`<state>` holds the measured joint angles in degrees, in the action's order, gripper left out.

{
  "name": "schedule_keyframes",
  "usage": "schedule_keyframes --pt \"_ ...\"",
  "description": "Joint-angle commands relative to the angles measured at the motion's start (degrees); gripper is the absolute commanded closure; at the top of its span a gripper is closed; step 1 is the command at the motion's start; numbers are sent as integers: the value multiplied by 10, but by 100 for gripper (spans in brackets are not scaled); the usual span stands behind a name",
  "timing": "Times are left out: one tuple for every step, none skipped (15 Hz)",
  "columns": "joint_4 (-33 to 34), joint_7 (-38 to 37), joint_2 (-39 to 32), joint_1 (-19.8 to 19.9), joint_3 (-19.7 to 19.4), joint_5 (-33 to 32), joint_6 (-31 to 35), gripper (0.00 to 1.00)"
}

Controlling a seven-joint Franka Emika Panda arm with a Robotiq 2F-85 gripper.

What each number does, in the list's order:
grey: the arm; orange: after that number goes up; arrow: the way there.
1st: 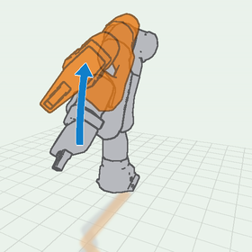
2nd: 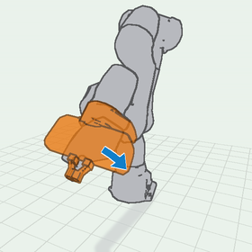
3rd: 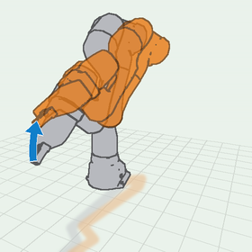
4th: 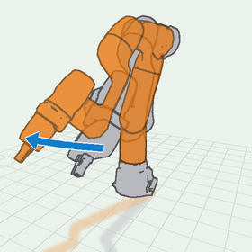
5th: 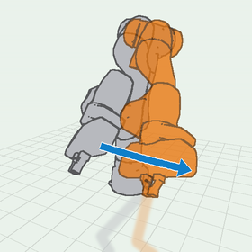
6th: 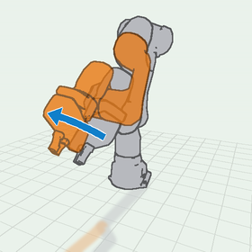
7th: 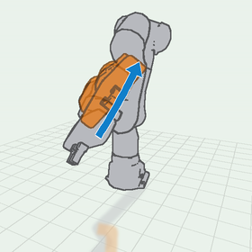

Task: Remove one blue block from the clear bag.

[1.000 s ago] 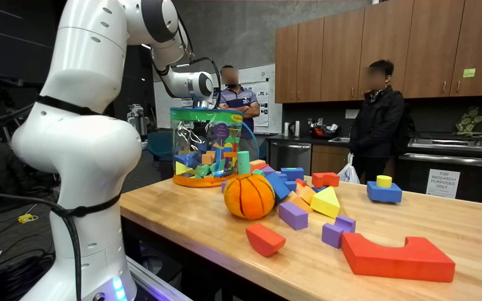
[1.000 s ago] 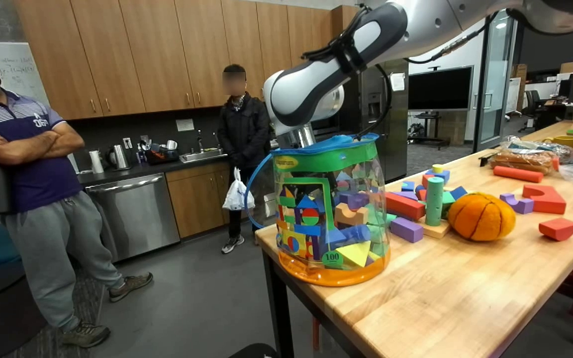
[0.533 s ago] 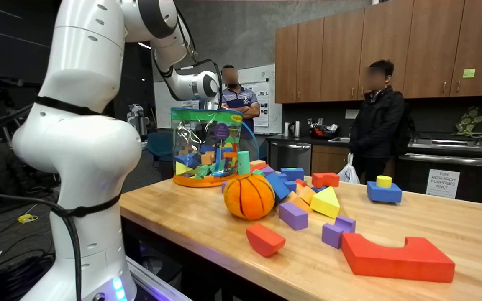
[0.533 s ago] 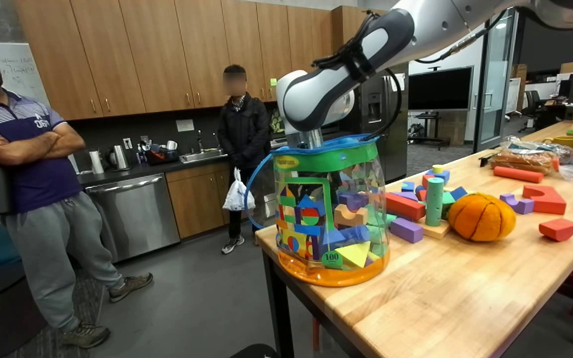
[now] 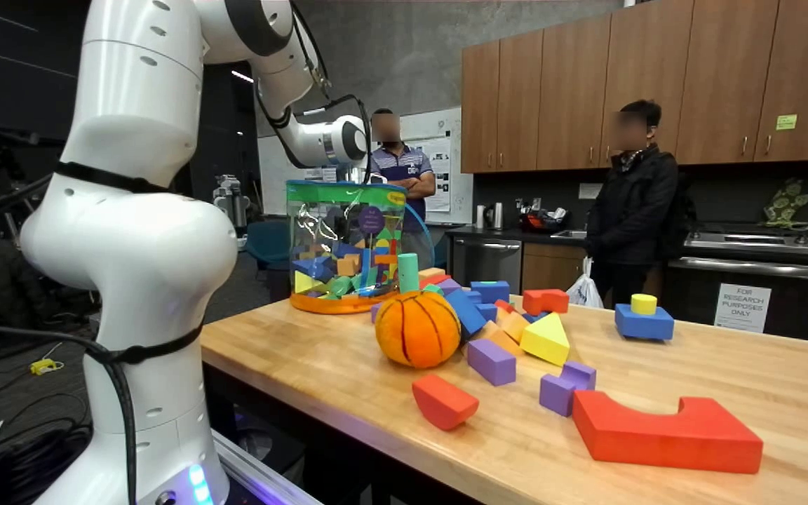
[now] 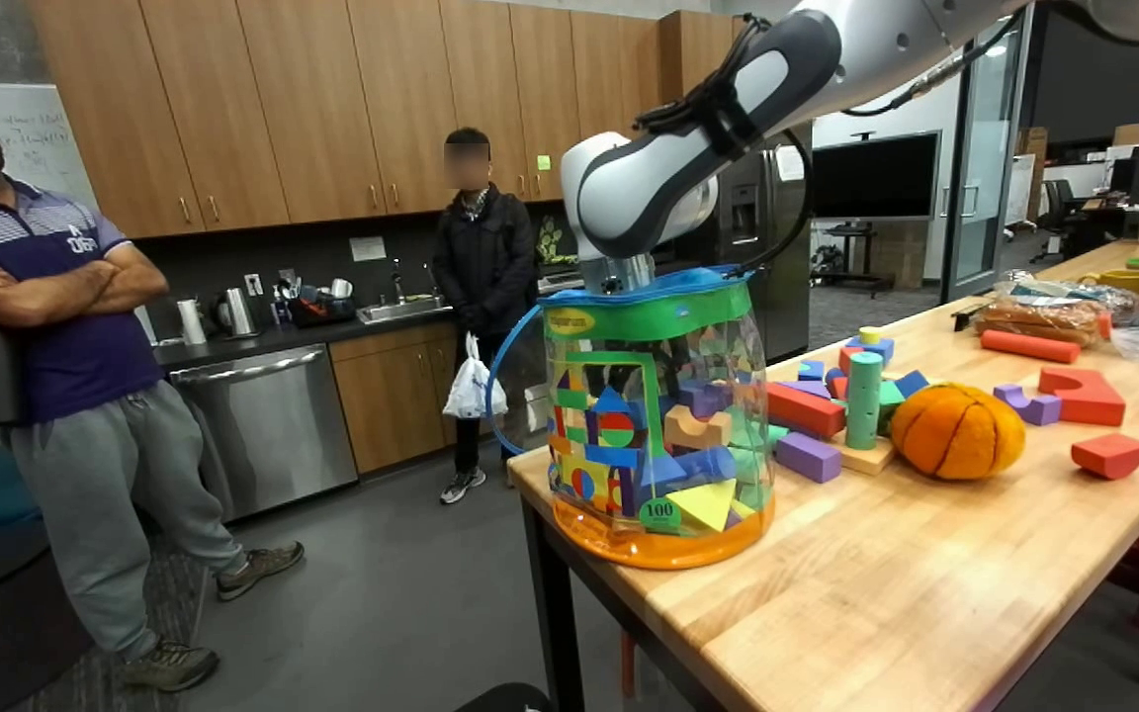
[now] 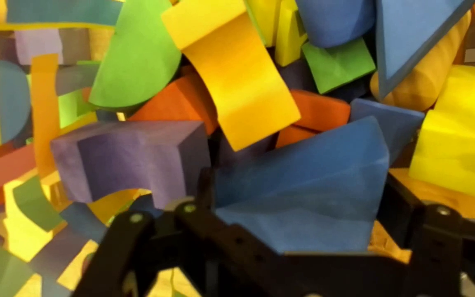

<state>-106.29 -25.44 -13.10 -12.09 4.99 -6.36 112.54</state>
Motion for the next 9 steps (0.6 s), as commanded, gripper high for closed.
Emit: schedule_keyframes --pt "-17 -10 17 1 0 -7 3 39" --pt "-18 -9 18 1 0 -7 4 47" --pt "-20 -9 18 2 0 -8 6 47" --pt "-20 -9 18 2 0 -8 7 51" --pt "-20 -9 19 2 0 -8 7 54" --pt "-21 -9 20 2 0 -9 8 54" --pt "-22 -9 21 2 0 -10 10 55" --pt "-24 -10 23 2 0 -11 11 57" --pt "-26 -10 26 2 -1 -12 14 58"
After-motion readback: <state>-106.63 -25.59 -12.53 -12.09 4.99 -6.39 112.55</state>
